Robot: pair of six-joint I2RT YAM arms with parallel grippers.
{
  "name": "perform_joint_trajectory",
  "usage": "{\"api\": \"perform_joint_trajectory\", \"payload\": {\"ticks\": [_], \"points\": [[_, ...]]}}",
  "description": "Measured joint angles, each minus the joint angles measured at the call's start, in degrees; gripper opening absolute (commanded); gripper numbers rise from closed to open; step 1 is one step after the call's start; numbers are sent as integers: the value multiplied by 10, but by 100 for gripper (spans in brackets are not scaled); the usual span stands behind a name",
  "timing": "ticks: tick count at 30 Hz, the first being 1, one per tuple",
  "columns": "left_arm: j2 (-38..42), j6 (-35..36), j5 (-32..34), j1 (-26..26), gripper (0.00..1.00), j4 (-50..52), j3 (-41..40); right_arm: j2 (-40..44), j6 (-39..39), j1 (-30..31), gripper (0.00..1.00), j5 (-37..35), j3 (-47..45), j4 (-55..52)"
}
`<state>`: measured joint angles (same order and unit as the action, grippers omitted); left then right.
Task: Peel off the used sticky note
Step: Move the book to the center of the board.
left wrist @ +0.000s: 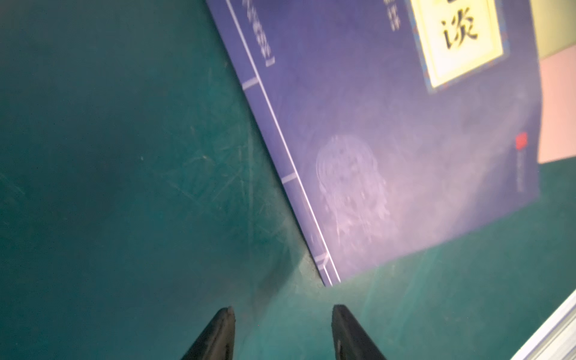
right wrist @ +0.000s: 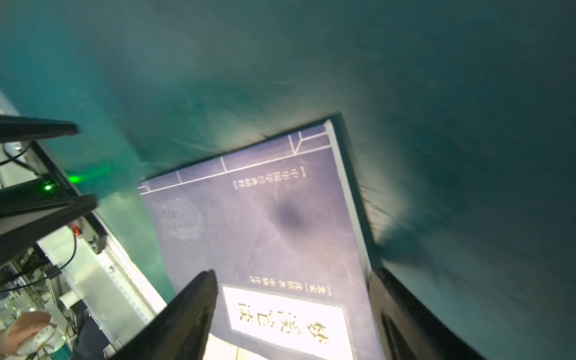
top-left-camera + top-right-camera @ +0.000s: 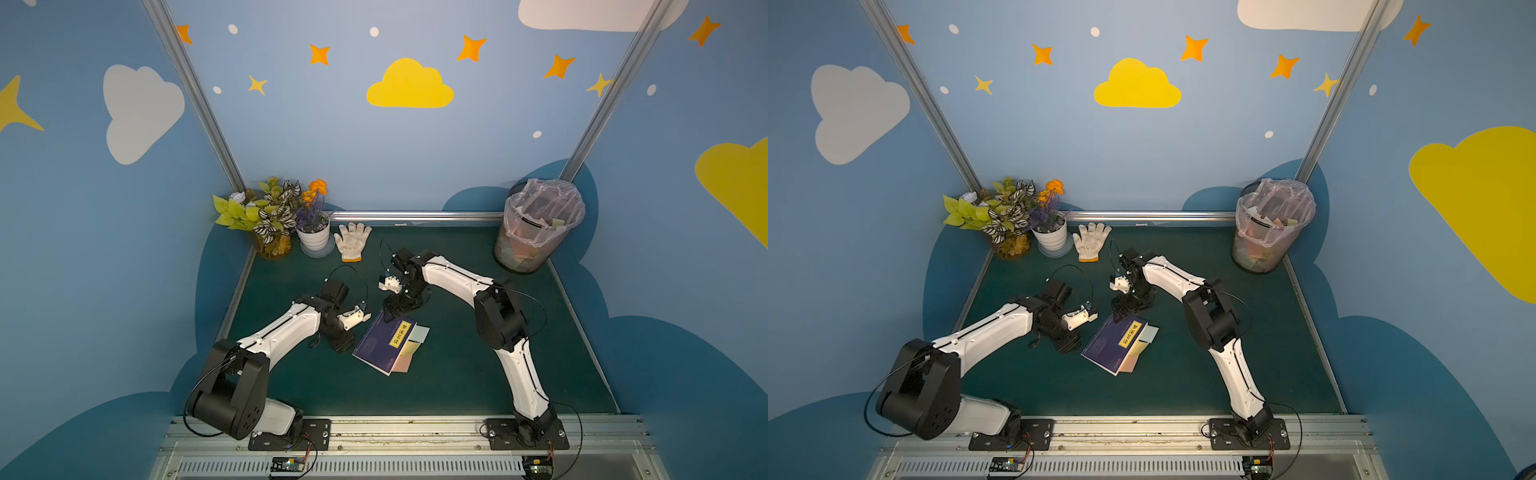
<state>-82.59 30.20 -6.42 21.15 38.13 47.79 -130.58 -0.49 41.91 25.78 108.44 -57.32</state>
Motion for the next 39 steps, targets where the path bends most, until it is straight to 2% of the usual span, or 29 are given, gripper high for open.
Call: {"api": "perform_joint_trajectory", "payload": {"ticks": [3, 6, 14, 21, 26, 31, 34, 39], "points": [[-19, 0, 13, 2, 53, -17, -1, 9, 16, 0, 84, 9, -4, 16], [-41, 2, 26, 5, 53, -27, -2, 53, 50, -17, 84, 10, -43, 53], [-60, 13, 63, 30, 53, -42, -16, 303, 160, -109, 83, -1, -233, 165], [-60, 23, 84, 71, 53, -43, -14, 443, 226, -110, 84, -43, -382, 204], [-60, 30, 71, 125, 53, -40, -14, 502, 256, -111, 84, -67, -445, 207], [-60, 30, 44, 169, 54, -28, -13, 533, 283, -111, 84, -76, -470, 214], [-57, 30, 23, 172, 54, -15, -8, 534, 303, -111, 84, -76, -480, 217], [-18, 24, -5, 141, 65, -3, 16, 529, 341, -106, 83, -74, -487, 222]]}}
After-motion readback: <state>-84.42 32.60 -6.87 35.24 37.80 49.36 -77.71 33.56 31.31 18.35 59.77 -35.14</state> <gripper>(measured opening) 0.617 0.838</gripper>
